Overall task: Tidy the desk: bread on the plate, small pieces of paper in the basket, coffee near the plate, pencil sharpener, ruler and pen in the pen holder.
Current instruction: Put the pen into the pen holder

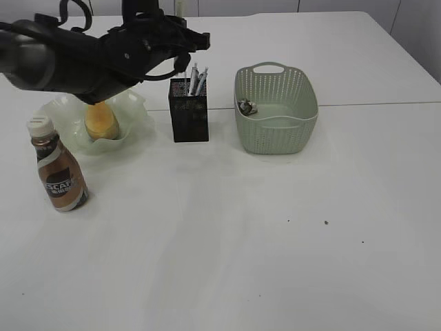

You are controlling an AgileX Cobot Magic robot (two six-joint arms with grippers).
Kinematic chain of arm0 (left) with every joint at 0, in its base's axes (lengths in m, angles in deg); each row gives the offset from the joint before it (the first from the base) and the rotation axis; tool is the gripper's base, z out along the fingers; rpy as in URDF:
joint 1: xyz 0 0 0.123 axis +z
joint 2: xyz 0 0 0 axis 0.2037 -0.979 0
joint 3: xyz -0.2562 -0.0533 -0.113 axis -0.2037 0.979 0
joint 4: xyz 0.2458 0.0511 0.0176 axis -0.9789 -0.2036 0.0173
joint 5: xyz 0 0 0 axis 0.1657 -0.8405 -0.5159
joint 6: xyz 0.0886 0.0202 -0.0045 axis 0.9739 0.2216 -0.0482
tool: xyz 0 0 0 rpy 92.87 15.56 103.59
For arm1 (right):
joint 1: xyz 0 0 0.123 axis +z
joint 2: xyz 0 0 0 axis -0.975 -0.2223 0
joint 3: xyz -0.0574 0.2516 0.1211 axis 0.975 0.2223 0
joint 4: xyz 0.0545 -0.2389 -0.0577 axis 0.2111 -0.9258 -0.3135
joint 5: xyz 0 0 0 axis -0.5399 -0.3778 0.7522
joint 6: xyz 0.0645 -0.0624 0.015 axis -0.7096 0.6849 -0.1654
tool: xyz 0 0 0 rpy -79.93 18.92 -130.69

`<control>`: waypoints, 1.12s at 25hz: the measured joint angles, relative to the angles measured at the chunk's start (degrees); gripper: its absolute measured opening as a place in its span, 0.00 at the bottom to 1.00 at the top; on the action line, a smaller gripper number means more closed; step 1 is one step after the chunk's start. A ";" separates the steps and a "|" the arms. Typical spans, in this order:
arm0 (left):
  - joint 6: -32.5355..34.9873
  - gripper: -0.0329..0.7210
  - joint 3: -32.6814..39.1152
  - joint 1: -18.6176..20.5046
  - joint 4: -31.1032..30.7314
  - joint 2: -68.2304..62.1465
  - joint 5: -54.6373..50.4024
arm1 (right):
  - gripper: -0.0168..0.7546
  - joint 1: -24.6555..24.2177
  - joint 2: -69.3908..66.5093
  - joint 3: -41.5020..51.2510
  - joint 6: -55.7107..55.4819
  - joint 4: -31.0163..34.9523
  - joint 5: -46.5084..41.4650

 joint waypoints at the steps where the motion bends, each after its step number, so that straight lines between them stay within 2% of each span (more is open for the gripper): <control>1: 0.00 0.13 -1.60 0.12 -0.11 -1.39 -0.48 | 0.43 0.00 0.00 0.00 0.00 0.00 0.00; 11: 0.00 0.13 -14.48 0.85 -0.42 -13.13 -3.02 | 0.43 0.00 0.00 0.00 0.00 0.00 0.00; 28: 0.00 0.14 -15.93 1.63 -0.14 -15.08 -5.94 | 0.43 0.00 0.00 0.00 0.00 0.00 0.00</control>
